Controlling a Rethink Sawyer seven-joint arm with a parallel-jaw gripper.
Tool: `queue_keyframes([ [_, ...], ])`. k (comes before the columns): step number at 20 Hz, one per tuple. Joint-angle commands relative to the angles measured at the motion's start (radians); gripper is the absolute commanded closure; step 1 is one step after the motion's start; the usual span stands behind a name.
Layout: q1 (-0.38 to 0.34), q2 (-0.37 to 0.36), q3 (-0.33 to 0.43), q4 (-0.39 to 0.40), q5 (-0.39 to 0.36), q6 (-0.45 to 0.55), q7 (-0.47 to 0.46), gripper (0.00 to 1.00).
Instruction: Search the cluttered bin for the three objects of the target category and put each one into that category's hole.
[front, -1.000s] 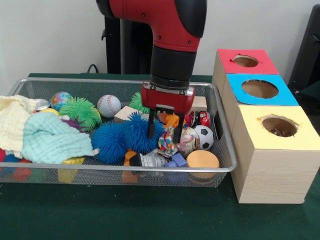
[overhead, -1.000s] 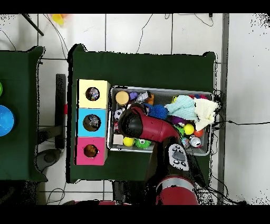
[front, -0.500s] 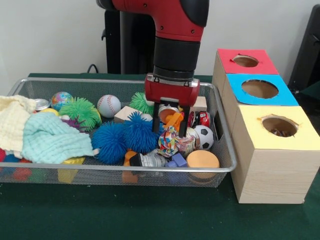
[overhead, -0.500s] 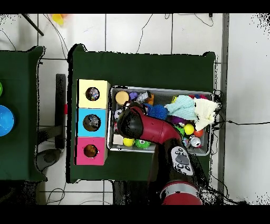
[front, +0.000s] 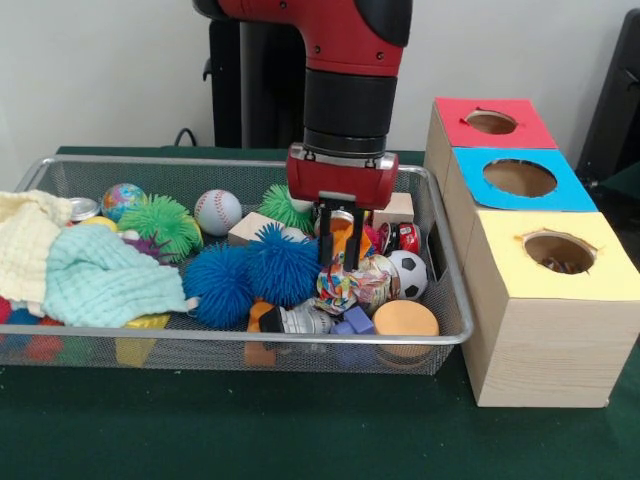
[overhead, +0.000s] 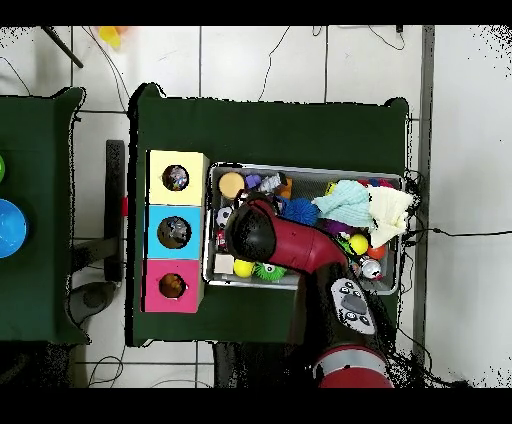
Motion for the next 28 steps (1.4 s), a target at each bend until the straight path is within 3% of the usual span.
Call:
queue_keyframes([
  [1, -0.036, 0.013, 0.119, 0.033, 0.028, 0.066, 0.162, 1.0],
  [11, -0.014, 0.012, 0.094, 0.005, 0.028, 0.096, 0.152, 1.0],
  [15, -0.035, 0.012, 0.123, 0.022, 0.025, 0.079, 0.153, 1.0],
  [16, -0.043, 0.013, 0.133, 0.032, 0.028, 0.073, 0.159, 0.0],
  [28, -0.055, 0.021, 0.15, 0.02, 0.018, 0.08, 0.143, 0.0],
])
